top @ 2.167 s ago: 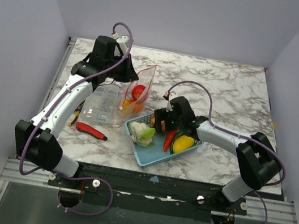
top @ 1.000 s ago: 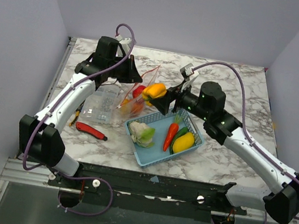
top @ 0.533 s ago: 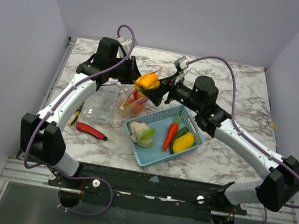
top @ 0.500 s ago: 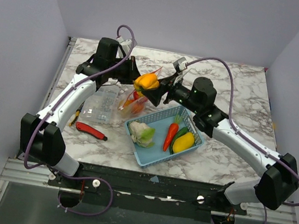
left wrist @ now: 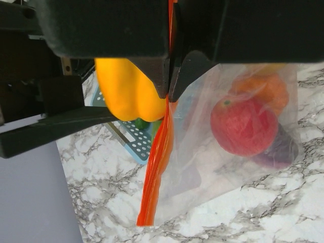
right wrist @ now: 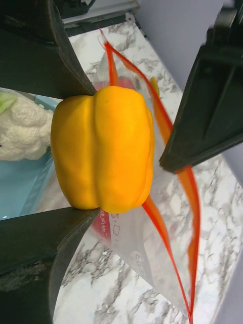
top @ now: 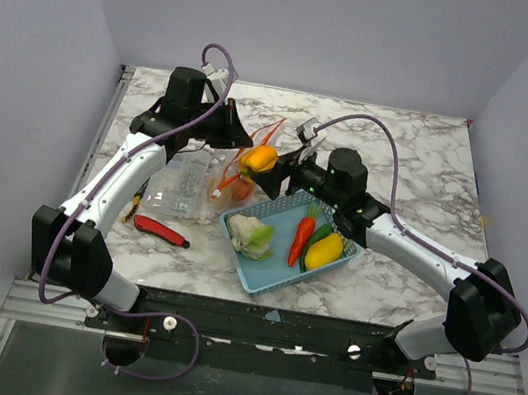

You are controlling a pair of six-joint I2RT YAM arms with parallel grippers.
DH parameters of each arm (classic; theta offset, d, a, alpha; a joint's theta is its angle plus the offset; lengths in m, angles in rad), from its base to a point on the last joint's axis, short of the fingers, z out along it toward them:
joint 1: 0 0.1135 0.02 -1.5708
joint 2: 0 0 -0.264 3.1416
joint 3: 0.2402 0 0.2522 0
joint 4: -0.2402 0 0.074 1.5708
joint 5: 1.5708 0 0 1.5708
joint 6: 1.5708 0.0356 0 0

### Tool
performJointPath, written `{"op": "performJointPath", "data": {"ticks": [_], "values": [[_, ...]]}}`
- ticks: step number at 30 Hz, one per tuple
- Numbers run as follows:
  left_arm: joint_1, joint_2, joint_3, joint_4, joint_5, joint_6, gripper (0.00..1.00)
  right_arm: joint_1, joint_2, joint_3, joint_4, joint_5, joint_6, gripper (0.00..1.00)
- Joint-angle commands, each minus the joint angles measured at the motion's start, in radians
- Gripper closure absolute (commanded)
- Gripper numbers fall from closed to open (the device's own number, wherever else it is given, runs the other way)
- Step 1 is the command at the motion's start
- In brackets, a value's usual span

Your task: Place the food in the zip-top bag and seal the zipper

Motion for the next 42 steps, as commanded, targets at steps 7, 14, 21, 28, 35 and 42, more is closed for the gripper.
{"op": "performJointPath", "data": {"ticks": [7, 14, 21, 28, 35, 42], "values": [[-0.011, -0.107, 0.009, 0.023, -0.108, 0.062, 1.0, 0.002, -0.009, 0.088, -0.252, 0.09, 0.073, 0.94], [-0.036, -0.082, 0.006, 0.053, -0.059, 0.044, 1.0, 0.003, 0.033, 0.24, -0.417, 0.068, 0.189, 0.94], [-0.04, -0.089, -0.001, 0.045, -0.106, 0.044, 1.0, 0.001, -0.044, 0.207, -0.435, 0.095, 0.261, 0.95], [-0.04, -0.103, -0.008, 0.02, -0.195, 0.044, 1.0, 0.001, -0.146, 0.103, -0.623, 0.34, 0.27, 0.99], [-0.038, -0.082, 0.007, 0.009, -0.168, 0.04, 1.0, 0.001, -0.168, -0.067, -0.719, 0.368, 0.283, 0.93], [-0.037, -0.064, 0.023, -0.002, -0.15, 0.049, 1.0, 0.002, -0.01, -0.05, -0.64, 0.225, 0.309, 0.58]]}}
